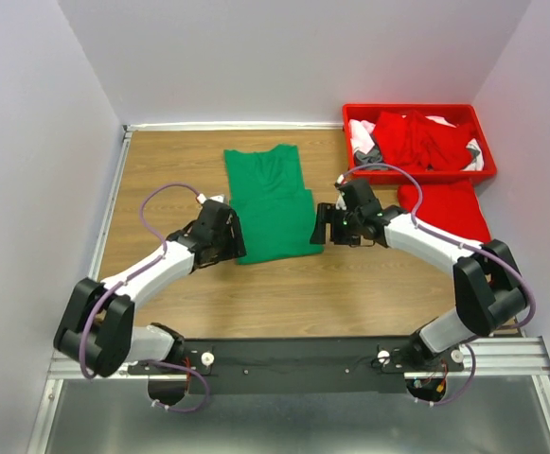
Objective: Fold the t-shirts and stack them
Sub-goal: Fold the tshirt
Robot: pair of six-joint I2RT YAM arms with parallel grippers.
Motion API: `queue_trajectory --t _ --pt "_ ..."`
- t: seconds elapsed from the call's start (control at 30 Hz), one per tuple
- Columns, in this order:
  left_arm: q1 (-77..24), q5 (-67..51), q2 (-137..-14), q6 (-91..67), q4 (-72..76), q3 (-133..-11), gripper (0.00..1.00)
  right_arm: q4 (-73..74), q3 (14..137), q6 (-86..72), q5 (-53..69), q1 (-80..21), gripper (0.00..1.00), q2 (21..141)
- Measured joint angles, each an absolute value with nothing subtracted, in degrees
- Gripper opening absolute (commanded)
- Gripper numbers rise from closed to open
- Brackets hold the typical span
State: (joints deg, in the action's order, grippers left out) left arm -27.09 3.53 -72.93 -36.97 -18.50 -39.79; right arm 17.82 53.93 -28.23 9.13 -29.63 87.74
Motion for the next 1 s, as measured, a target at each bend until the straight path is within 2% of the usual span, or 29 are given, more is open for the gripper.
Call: queue_trajectory --t 0.07,0.5,0.6,0.87,0.9,0.97,1.0 --pt "-27.27 4.54 -75.57 -36.27 -19.86 -40.58 0.53 20.01 53.98 -27.88 6.68 -30.3 0.81 87.9" --pt "-30.09 6.44 -85.86 -35.27 -20.47 -44.6 0.53 23.77 57.14 -27.35 0.75 -33.19 0.81 92.53" --pt "-30.13 7.27 -86.83 -35.18 -20.03 -45.21 0.49 23.97 58.06 -27.38 -0.1 -34.15 0.8 94.02" --pt "-30.76 8.75 -88.16 -34.94 -17.63 -45.36 0.21 25.43 61.76 -27.64 -3.81 -36.42 0.76 97.86" --pt "-30.98 8.86 -88.23 -35.07 -17.47 -45.39 0.2 25.5 62.0 -27.64 -4.16 -36.47 0.75 98.28" --pt "-31.53 9.04 -88.31 -35.18 -17.06 -45.36 0.08 26.28 62.59 -27.92 -5.23 -36.56 0.7 99.39" --pt "-31.64 9.06 -88.31 -35.27 -16.95 -45.34 0.08 26.63 62.76 -28.05 -5.45 -36.6 0.69 99.81"
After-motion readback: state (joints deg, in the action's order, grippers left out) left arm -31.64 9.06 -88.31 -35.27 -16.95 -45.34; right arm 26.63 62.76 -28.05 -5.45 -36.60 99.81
